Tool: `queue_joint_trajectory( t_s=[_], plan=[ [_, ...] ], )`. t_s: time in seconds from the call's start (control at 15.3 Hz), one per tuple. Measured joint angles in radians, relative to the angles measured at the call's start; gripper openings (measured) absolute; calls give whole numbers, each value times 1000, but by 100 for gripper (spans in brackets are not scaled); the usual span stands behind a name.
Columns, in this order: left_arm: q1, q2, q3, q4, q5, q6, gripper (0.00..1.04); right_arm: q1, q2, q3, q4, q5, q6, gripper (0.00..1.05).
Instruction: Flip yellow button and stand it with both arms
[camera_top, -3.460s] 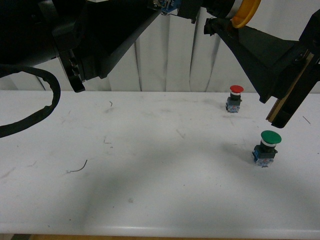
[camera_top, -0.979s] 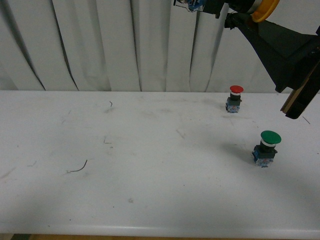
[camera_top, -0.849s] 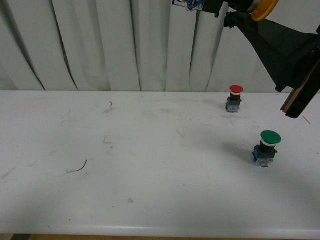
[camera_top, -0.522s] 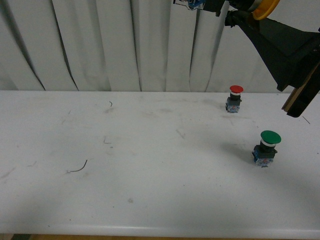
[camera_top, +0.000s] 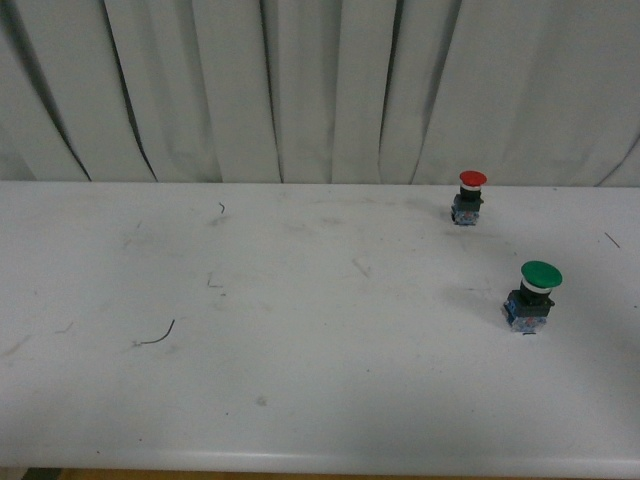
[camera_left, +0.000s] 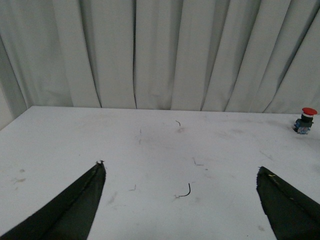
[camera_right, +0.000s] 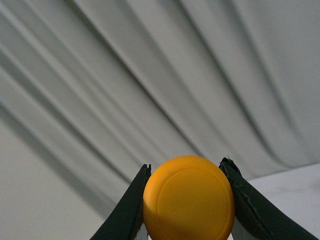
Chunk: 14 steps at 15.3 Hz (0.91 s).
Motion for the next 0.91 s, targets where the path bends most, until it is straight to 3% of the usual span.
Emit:
queue_joint_trajectory(
  t_s=[0.07,0.2,0.91],
  plan=[
    [0,0,0,0,0,1,98,-87,44,19,-175,199,-407,36],
    [0,0,0,0,0,2,98,-123,57,19,-163,273,-580,36],
    [0,0,0,0,0,2,98,-164,185,134,-331,309,-663,36]
  ],
)
